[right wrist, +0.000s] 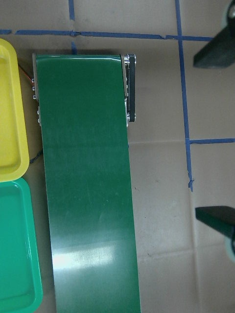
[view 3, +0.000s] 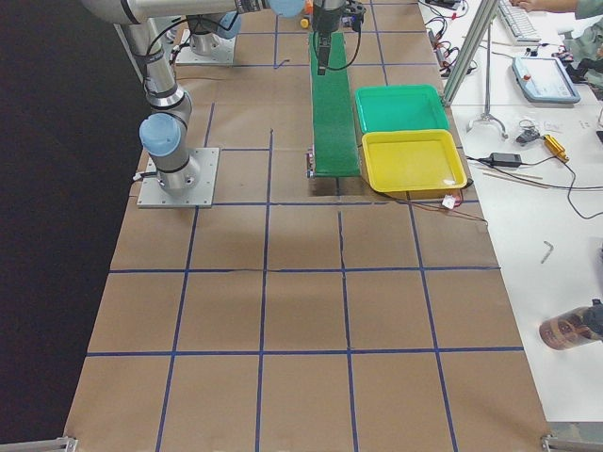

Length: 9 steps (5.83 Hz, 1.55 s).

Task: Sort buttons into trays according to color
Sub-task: 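Reach the left gripper to the pile and grasp an orange cylinder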

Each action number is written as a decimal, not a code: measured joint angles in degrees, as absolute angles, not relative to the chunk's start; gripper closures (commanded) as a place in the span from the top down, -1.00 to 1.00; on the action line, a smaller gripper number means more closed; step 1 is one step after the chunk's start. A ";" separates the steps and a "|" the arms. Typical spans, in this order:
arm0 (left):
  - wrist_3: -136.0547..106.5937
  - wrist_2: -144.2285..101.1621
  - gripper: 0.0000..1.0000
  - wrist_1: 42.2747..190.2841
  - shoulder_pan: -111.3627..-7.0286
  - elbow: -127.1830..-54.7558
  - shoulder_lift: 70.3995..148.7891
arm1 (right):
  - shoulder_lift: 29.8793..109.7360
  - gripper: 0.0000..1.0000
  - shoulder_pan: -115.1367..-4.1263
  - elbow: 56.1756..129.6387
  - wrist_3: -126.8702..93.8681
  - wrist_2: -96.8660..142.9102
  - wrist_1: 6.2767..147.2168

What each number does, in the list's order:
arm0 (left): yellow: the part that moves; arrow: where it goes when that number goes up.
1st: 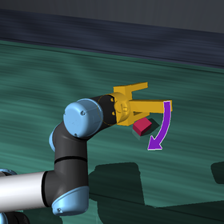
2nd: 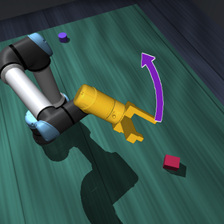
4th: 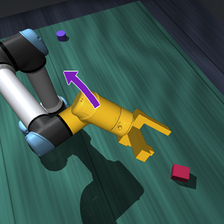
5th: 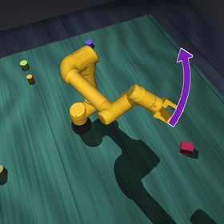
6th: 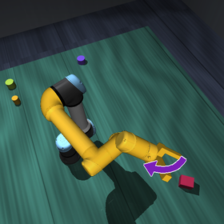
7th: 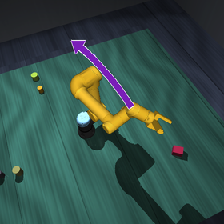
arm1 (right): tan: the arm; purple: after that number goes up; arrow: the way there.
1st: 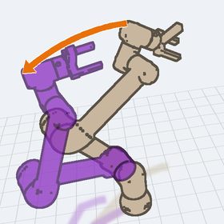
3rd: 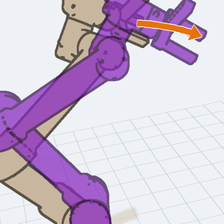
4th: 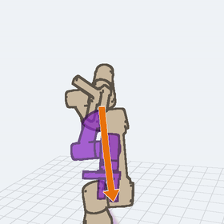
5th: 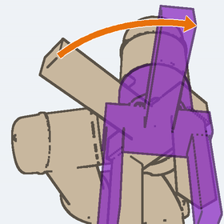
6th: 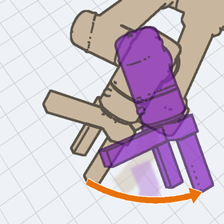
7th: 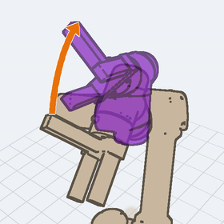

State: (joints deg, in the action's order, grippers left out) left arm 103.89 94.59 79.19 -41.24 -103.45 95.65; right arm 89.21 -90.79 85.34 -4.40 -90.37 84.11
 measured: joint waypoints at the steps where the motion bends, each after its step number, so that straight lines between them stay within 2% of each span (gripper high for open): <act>1: 106.95 94.36 0.95 74.11 -43.44 -103.78 98.92 | 89.25 1.00 -90.79 85.34 -4.40 -90.36 84.11; 4: 116.07 92.35 0.95 60.10 -44.64 -105.73 107.67 | 89.28 1.00 -90.79 85.34 -4.39 -90.35 84.11; 8: 118.48 92.18 0.94 53.67 -44.63 -108.84 111.10 | 89.27 1.00 -90.79 85.34 -4.40 -90.28 84.11; 9: 120.13 92.14 0.81 52.20 -44.61 -108.94 112.33 | 89.29 1.00 -90.79 85.37 -4.39 -90.27 84.11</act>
State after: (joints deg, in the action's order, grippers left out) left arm 120.13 92.14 52.20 -44.61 -108.94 112.33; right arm 89.29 -90.79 85.37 -4.39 -90.27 84.11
